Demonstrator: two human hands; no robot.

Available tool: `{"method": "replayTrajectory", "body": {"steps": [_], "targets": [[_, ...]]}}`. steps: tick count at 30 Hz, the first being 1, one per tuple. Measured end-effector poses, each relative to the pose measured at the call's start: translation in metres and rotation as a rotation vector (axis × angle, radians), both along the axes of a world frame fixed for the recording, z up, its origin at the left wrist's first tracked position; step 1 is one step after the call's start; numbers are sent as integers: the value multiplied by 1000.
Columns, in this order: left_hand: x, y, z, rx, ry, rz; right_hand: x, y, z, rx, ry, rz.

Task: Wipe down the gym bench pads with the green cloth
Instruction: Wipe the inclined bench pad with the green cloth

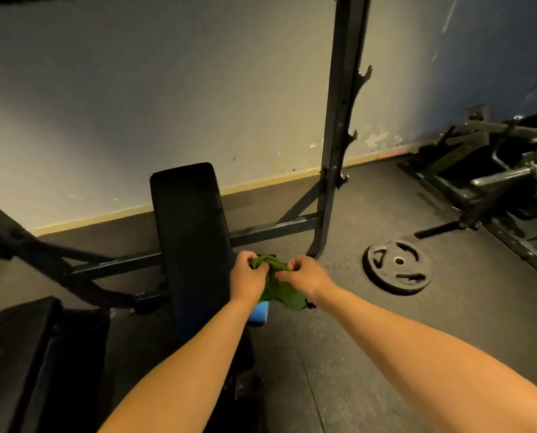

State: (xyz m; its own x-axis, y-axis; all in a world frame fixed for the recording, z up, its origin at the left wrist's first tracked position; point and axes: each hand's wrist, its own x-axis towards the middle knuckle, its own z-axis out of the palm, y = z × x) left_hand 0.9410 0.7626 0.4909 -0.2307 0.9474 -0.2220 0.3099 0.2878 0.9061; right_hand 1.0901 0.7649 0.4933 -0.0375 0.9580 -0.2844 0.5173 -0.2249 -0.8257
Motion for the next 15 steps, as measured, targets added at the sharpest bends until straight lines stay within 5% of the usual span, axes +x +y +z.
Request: {"method": "replayTrajectory", "body": {"steps": [8,15], "targets": [[-16,76,20,83,145,169,-22,112,23,1,175,15],[1,146,26,55,-70,276,-32,201,43,-257,569,103]]}}
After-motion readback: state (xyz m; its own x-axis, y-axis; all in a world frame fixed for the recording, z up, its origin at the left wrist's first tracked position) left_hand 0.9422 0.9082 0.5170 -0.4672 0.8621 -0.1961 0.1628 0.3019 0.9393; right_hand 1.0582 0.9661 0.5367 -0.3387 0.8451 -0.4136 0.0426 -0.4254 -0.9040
